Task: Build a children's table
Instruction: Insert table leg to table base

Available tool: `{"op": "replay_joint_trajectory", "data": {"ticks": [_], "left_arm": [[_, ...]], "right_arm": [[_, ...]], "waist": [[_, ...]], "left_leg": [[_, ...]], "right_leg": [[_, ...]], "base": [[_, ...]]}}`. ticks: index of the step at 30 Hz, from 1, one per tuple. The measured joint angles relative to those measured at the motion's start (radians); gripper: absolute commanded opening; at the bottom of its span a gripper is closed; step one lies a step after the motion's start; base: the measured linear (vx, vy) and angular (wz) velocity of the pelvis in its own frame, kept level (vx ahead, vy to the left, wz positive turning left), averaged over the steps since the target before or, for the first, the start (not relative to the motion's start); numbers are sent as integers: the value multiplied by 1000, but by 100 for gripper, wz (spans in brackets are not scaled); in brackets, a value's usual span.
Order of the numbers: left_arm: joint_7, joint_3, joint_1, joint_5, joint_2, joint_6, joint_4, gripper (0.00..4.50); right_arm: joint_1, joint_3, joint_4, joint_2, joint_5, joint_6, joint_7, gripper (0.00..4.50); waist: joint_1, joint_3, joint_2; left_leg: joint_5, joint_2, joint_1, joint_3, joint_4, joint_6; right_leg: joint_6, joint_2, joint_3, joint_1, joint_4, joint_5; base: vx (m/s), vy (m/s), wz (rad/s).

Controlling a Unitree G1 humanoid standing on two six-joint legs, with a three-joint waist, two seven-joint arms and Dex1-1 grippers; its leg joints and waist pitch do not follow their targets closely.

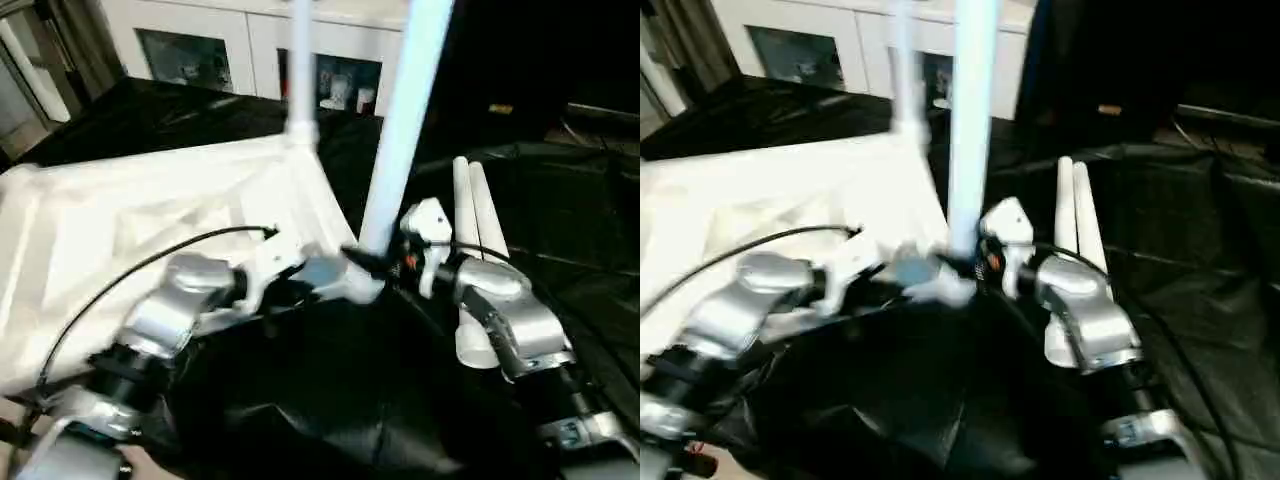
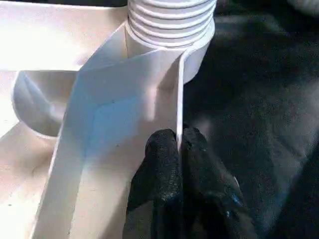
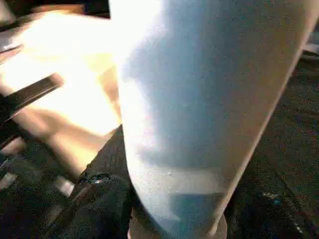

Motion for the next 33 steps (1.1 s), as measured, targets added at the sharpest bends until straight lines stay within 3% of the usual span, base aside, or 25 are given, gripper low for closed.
{"op": "replay_joint_trajectory", "data": {"ticks": [4, 9, 30, 31, 33], "left_arm": [[166, 16, -27, 37, -114, 91, 6, 0], [312, 23, -65, 77, -214, 118, 56, 0], [270, 18, -65, 85, -186, 121, 40, 0], [267, 19, -65, 85, -184, 120, 40, 0], [263, 19, -66, 84, -182, 117, 40, 0]], "right_arm": [[-50, -43, 56, 88, -52, 12, -223, 192], [-115, -79, 136, 154, -94, 12, -392, 192], [-144, -93, 159, 184, -119, 21, -381, 192], [-145, -93, 159, 182, -119, 24, -372, 262], [-145, -93, 160, 181, -116, 45, -359, 262]], "waist": [[1, 1, 0], [6, -1, -2], [1, -1, -3], [0, -1, -3], [0, -1, -3]], "left_leg": [[1, 0, 2, 5, -6, -1], [1, -1, 3, 6, -12, -1], [2, -1, 4, 7, -22, -2], [2, -1, 4, 7, -23, -2], [2, -1, 5, 7, -23, -2]], "right_leg": [[-3, -1, 1, 0, -4, 3], [0, -2, 1, 0, -5, 1], [5, -2, 1, 0, -14, 0], [5, -2, 0, 0, -14, 0], [5, -2, 0, 0, -14, 0]], "base": [[0, 0, 0], [0, 0, 0], [0, 0, 0], [0, 0, 0], [0, 0, 0]]}}
